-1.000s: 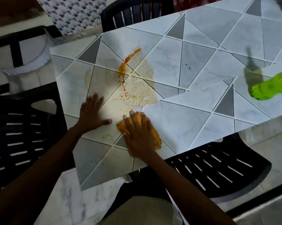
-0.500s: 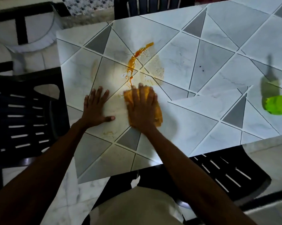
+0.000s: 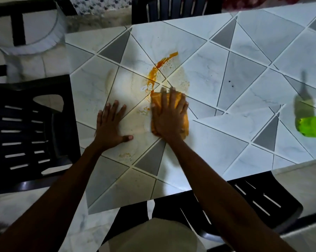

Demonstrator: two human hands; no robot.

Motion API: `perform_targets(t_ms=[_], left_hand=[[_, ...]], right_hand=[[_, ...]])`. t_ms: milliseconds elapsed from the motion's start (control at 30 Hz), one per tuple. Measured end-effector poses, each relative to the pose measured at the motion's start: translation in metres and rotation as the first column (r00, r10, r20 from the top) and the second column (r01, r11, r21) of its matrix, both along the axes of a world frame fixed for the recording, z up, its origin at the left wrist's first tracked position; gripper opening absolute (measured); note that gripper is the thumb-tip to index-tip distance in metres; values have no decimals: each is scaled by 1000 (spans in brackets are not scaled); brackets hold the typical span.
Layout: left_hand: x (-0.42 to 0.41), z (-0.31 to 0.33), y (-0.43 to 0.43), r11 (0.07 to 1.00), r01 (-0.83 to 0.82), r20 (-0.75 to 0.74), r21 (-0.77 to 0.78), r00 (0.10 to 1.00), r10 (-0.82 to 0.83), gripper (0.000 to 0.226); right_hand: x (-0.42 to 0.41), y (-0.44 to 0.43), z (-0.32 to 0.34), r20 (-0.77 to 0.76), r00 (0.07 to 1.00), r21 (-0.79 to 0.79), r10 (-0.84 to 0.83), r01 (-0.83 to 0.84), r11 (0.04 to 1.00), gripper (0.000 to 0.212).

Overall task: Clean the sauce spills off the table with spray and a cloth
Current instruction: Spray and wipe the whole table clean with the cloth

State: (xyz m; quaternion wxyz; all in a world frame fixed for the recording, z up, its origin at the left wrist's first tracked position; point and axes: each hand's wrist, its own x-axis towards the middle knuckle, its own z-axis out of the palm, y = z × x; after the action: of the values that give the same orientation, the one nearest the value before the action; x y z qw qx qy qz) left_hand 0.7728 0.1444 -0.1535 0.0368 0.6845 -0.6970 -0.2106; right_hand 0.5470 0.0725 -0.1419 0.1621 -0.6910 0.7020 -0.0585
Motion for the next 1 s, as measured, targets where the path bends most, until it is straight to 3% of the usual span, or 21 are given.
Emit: perform_targets(t_ms=[67,133,200,267,367,433,500,567,700,800,900,1000], left_hand=[[2,-1,0,1000,-11,-42,-2,999,11,121],[3,0,-3,993,-119,-195,-20,974,113,116],[3,6,-9,952,-294,-382,-86,892,241,103],[4,14,-24,906,-388,-475,-170,838,269,90],[18,15,-65,920,-284,-327,-269,926,190,92],[24,9,-90,970,-220,-190,-98,961,199,105],[24,-1,-99,981,-189,-67,51,979,192,116],[24,-11,-96,987,-155,23,40,988,154,118],[27,-12,-96,988,-153,22,13,988,152,115],[22,-10,-98,989,-149,2,13,989,149,114],[17,-11,-97,989,-146,15,6,989,146,114],[18,-12,-96,988,-154,44,-3,987,154,114]], right_hand=[[24,24,-1,1,987,-20,159,-159,987,68],[16,58,-3,-3,952,-11,306,-306,952,67],[-17,82,-5,-20,938,10,346,-346,938,67],[-58,82,-4,-82,954,50,287,-284,958,68],[-96,31,-3,-114,990,100,77,-65,993,67],[-87,-12,-3,-73,995,57,-69,73,996,66],[-53,-39,-4,-64,994,24,-87,89,996,67],[-12,-43,-5,-56,998,27,-15,16,1000,69],[14,-1,-3,-24,971,-3,237,-237,972,68],[-30,20,-2,-35,940,21,340,-340,940,69],[-75,-22,1,-94,981,71,172,-166,984,69],[-62,-92,-1,-85,996,61,-33,38,997,70]])
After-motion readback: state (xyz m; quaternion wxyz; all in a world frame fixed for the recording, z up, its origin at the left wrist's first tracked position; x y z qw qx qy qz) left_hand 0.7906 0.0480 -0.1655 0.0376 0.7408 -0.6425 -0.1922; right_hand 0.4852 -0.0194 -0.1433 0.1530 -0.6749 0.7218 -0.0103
